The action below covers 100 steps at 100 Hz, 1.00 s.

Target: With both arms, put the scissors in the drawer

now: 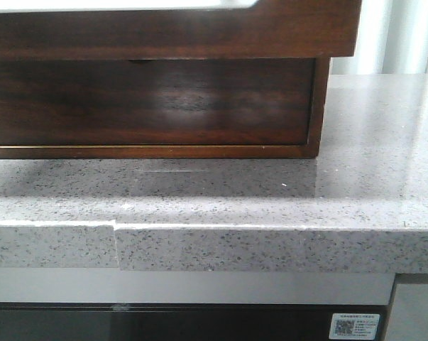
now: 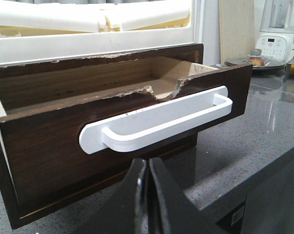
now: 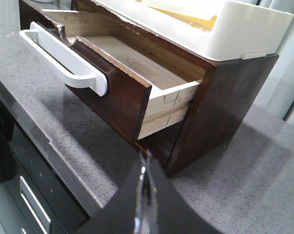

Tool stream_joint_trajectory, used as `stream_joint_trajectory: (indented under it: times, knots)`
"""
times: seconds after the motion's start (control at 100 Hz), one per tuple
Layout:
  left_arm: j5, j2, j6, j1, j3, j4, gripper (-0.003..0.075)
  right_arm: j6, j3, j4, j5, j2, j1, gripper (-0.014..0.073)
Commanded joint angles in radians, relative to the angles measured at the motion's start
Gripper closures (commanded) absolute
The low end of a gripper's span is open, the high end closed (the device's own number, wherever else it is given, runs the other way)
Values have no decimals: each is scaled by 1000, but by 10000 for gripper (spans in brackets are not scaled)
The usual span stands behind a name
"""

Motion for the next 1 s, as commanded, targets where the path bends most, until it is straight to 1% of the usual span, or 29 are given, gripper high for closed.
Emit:
stream_joint_trajectory:
  times: [0.0, 0.36, 0.51, 0.54, 0.6, 0.72, 0.77, 0.86, 0.91, 0.99]
  knots:
    - [-70, 11, -15, -5, -22, -19, 739, 4, -21, -27, -84, 11, 1, 635]
    - [-70, 11, -15, -5, -22, -19, 739, 4, -21, -27, -84, 11, 1, 635]
    - [-73, 11, -15, -5, 2, -19, 739, 4, -21, -27, -84, 11, 1, 635]
    - [-92, 9, -15, -5, 7, -17, 739, 4, -21, -27, -84, 11, 1, 635]
    - [-160, 5, -15, 4, 31, 35, 739, 4, -21, -27, -84, 11, 1, 635]
    - [-222, -17, -23, 61, 110, 230, 739, 4, -21, -27, -84, 11, 1, 635]
    - [-258, -30, -63, 98, 156, 287, 739, 4, -21, -27, -84, 11, 1, 635]
    - [-318, -65, -141, 175, 246, 345, 739, 4, -21, -27, -84, 11, 1, 635]
    - [-325, -88, -221, 221, 284, 382, 739, 4, -21, -27, -84, 11, 1, 635]
    - [-320, -131, -420, 298, 331, 469, 739, 4, -21, -27, -84, 11, 1, 635]
